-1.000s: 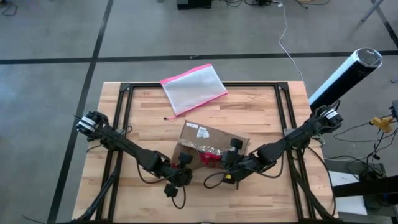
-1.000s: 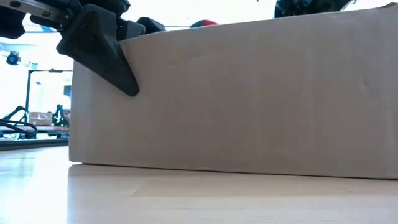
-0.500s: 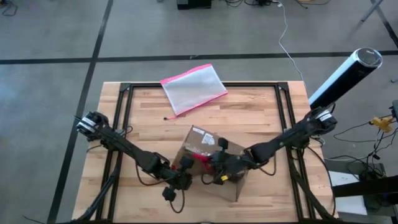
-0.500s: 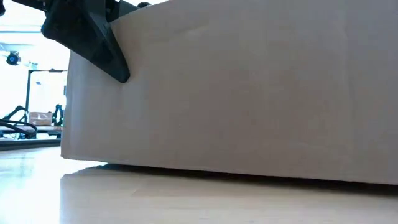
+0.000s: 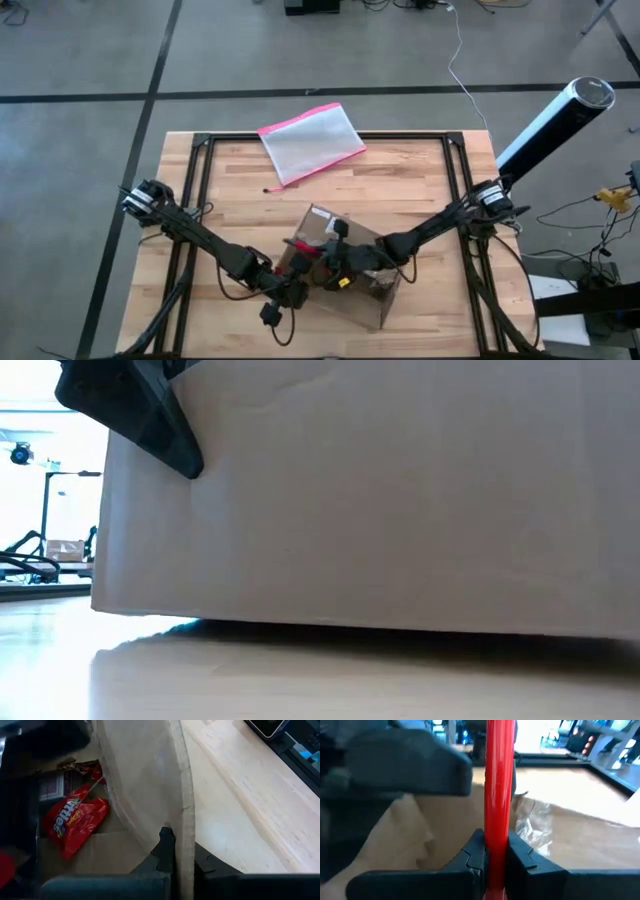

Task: Unpack boxes
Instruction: Open the cardboard box using the box cutter

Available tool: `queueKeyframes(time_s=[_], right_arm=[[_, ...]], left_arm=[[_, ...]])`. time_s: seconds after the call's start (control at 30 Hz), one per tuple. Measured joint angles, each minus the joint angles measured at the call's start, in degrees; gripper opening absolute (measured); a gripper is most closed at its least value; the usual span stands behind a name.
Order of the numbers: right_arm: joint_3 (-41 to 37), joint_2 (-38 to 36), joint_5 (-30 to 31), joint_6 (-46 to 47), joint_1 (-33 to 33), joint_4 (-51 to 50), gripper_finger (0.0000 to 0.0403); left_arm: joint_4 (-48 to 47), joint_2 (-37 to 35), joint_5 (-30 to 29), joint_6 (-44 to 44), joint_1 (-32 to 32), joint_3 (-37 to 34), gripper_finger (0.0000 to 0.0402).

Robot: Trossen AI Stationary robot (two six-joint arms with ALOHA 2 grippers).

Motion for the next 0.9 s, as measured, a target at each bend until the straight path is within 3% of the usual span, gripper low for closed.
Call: queueKeyframes(time_s=[0.4,0.63,0.9], right_arm=[[1.62,0.44,0.56,-7.30,-2.38,12.42,0.0019],[4.04,-0.81,0.43,-9.87,-1.61,7.83,0.0019],[4.68,-4.06,0.27,-5.23,1.43,-3.46,0.0019]], left_arm=[[0.32,-0.07,1.28,-0.49,-0.07,0.00,0.0000],[0.36,-0.09,1.49,-0.85,-0.12,0.00,0.0000],[0.28,-0.11,1.40,-0.78,-0.09,0.00,0.0000]])
